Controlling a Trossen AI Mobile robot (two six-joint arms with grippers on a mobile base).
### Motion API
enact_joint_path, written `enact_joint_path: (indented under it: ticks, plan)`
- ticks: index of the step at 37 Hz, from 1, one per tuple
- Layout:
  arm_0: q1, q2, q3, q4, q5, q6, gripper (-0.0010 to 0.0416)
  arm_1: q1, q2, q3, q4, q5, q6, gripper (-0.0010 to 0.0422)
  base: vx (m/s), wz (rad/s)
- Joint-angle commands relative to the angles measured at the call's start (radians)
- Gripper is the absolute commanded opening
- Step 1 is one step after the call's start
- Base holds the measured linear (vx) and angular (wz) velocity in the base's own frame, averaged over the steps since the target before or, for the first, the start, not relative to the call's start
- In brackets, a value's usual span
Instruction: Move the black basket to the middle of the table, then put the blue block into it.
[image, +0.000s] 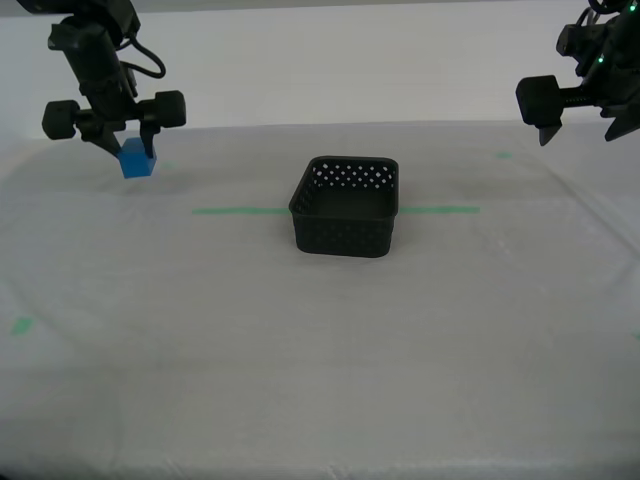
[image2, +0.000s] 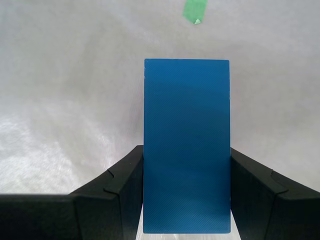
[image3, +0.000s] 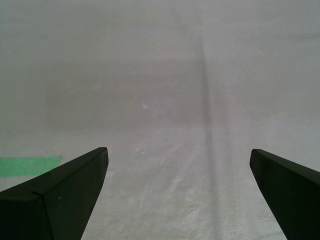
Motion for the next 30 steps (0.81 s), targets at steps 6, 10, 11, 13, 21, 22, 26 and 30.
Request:
enact_joint_path:
  ticks: [6,10,11,13,21,22,26,30]
  plan:
    - [0.000,-0.001,0.001,0.001,-0.002,-0.001,0.0398,-0.030,-0.069,0.001,-0.079,-0.005,-0.002,-0.0001,0.000,0.000]
    - [0.000,-0.001,0.001,0.001,-0.002,-0.001,0.0398,-0.056,-0.095,0.001,-0.109,-0.005,-0.005,0.0000,0.000,0.000]
    - [0.000,-0.001,0.001,0.001,-0.002,-0.001,0.0398,-0.064,-0.101,0.000,-0.115,-0.006,-0.006,0.0000,0.000,0.000]
    - [0.000,-0.001,0.001,0.001,-0.002,-0.001,0.0399,-0.081,-0.111,0.000,-0.126,-0.009,-0.010,0.0000,0.000,0.000]
    - [0.000,-0.001,0.001,0.001,-0.001,-0.001,0.0399,-0.153,-0.140,0.001,-0.140,-0.013,-0.049,0.0000,0.000,0.000]
    - [0.000,-0.001,0.001,0.001,-0.001,-0.001,0.0399,-0.163,-0.141,0.001,-0.140,-0.013,-0.055,0.0000,0.000,0.000]
    - [0.000,-0.001,0.001,0.001,-0.002,-0.001,0.0399,-0.200,-0.141,0.001,-0.141,-0.013,-0.071,0.0000,0.000,0.000]
    - [0.000,-0.001,0.001,0.001,-0.002,-0.001,0.0399,-0.238,-0.141,0.001,-0.141,-0.013,-0.087,0.0000,0.000,0.000]
